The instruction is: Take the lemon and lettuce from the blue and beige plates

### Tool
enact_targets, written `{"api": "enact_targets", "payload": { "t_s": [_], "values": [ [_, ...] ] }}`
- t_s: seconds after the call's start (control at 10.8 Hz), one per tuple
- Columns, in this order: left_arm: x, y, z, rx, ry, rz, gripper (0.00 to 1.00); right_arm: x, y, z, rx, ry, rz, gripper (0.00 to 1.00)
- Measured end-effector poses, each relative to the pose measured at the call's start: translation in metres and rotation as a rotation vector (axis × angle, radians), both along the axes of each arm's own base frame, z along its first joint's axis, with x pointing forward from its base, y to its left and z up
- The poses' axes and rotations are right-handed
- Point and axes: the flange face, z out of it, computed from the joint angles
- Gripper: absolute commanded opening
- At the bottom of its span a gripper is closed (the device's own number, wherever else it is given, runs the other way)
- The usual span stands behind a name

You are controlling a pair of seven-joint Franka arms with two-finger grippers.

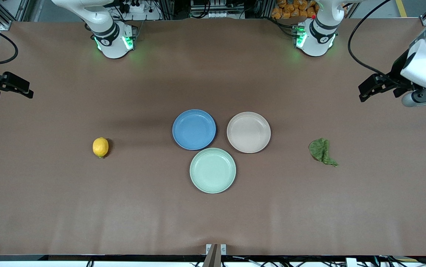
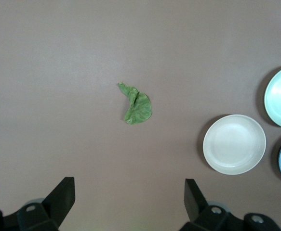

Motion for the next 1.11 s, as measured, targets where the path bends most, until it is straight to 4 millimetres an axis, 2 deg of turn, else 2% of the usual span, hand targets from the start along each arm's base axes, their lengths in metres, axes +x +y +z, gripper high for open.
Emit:
{"api": "enact_targets", "payload": {
  "t_s": [0.18,0.46,1.11],
  "values": [
    [0.0012,0.0118,-0.001,-0.007,0.009,-0.052,1.0,-0.0013,-0.0025,-0.0008,-0.001,0.01,-0.005,1.0],
    [0.0,0.0112,-0.0019,-0.009,0.018,-0.063,1.0,-0.002,-0.0097,-0.0011,-0.001,0.014,-0.018,1.0],
    [-0.0052,0.0099,0.0073,-0.008,0.002,-0.065,1.0,-0.002,-0.0095,-0.0011,-0.009,0.014,-0.016,1.0]
  ]
}}
